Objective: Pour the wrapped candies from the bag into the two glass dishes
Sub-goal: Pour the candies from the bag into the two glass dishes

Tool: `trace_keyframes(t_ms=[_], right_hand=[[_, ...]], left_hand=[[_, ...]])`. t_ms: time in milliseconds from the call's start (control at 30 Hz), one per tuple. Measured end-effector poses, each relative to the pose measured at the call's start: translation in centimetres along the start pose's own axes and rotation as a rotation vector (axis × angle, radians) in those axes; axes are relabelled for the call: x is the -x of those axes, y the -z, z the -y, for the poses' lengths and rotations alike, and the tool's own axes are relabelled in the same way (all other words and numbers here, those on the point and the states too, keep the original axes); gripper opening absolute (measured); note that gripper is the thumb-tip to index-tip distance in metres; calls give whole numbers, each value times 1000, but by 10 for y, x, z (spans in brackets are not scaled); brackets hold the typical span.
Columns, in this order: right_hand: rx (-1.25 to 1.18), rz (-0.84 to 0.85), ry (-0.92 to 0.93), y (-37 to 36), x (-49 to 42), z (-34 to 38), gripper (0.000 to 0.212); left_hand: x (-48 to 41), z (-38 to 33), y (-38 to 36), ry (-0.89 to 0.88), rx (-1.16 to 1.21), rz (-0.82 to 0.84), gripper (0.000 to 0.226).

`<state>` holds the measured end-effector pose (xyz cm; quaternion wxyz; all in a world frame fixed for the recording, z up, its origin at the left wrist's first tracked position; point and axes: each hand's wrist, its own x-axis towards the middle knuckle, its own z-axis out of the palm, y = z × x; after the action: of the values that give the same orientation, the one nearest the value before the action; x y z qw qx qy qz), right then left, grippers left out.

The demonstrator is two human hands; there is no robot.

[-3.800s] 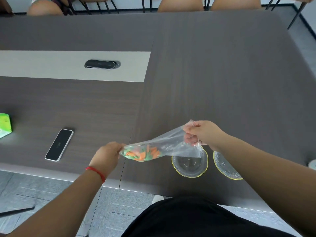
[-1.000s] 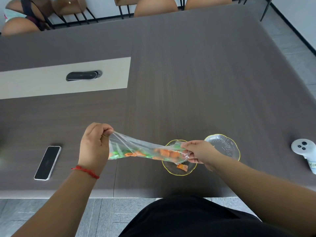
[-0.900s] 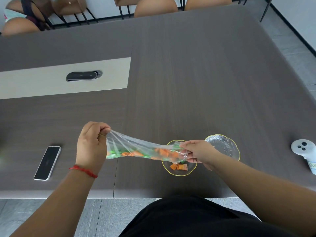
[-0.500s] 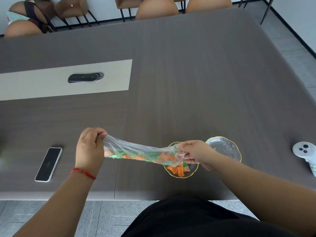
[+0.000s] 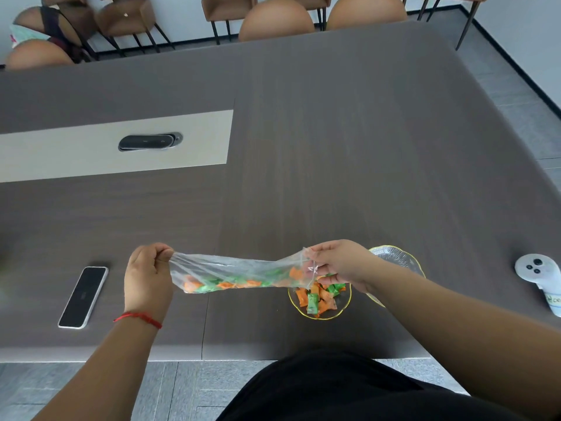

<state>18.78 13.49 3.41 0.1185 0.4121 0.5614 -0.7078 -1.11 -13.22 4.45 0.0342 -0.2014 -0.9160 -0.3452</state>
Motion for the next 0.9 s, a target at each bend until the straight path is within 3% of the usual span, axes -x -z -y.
trace_keyframes(t_ms=[433,900], right_hand=[[17,-93,43,43,32,7,19],[-278,-332,-29,160,62,-63,18]], left_hand=[[-3,-46,-17,-69,120,78,13],[-7,-153,-107,-435,156,375,15]])
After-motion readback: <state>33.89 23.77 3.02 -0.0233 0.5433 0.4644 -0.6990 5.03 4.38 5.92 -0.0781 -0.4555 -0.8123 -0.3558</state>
